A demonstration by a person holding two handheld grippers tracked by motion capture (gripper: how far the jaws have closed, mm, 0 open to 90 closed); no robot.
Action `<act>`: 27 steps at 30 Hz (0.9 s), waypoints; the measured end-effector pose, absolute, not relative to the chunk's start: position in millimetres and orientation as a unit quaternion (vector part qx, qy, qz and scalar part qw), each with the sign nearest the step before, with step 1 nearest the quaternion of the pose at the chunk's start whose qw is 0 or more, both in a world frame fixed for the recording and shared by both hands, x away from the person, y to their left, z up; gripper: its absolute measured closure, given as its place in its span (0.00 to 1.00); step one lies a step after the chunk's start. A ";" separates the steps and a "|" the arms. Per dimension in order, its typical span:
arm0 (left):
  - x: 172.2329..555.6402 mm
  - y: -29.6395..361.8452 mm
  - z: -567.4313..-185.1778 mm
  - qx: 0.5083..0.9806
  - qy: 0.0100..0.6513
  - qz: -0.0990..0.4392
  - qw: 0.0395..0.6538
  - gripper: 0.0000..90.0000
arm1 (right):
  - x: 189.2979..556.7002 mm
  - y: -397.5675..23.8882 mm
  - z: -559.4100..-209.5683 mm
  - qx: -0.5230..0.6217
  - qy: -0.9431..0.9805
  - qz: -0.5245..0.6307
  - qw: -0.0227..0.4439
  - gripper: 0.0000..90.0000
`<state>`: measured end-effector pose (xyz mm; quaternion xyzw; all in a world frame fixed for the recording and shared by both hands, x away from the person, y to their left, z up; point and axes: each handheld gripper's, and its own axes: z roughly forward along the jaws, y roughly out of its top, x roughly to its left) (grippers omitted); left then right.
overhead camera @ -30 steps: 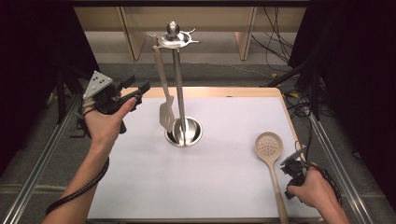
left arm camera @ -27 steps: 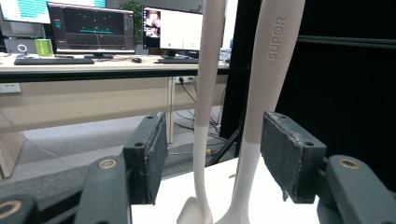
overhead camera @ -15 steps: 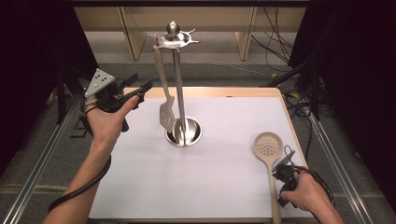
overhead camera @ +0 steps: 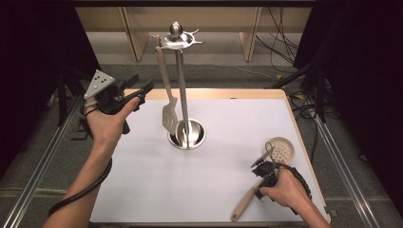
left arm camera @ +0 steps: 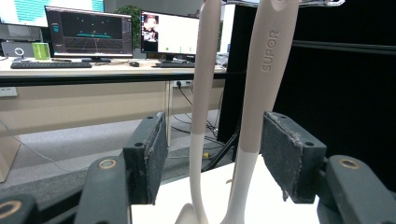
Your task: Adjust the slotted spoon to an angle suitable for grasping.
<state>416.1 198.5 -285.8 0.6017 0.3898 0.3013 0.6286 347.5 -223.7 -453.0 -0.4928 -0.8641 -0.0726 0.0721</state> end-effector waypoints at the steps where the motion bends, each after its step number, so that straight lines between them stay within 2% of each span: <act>1: 416.1 198.5 -285.8 0.602 0.390 0.301 0.629 0.45 | 348.3 -216.7 -451.6 -0.504 -0.858 -0.066 0.079 1.00; 5: 416.8 200.6 -286.1 0.600 0.393 0.302 0.628 0.45 | 355.2 -203.3 -451.1 -0.489 -0.867 -0.076 0.058 1.00; 6: 417.0 200.8 -286.2 0.600 0.393 0.302 0.628 0.45 | 358.9 -201.9 -453.2 -0.469 -0.878 -0.089 0.037 1.00; 14: 417.6 200.2 -287.5 0.603 0.393 0.300 0.626 0.45 | 374.6 -185.7 -455.3 -0.455 -0.882 -0.125 0.015 0.99; 17: 418.8 199.8 -288.6 0.605 0.394 0.299 0.624 0.45 | 382.1 -182.2 -457.0 -0.442 -0.886 -0.141 -0.008 0.99; 27: 419.3 200.2 -288.1 0.605 0.396 0.298 0.623 0.45 | 384.6 -176.8 -452.1 -0.430 -0.890 -0.153 -0.020 0.92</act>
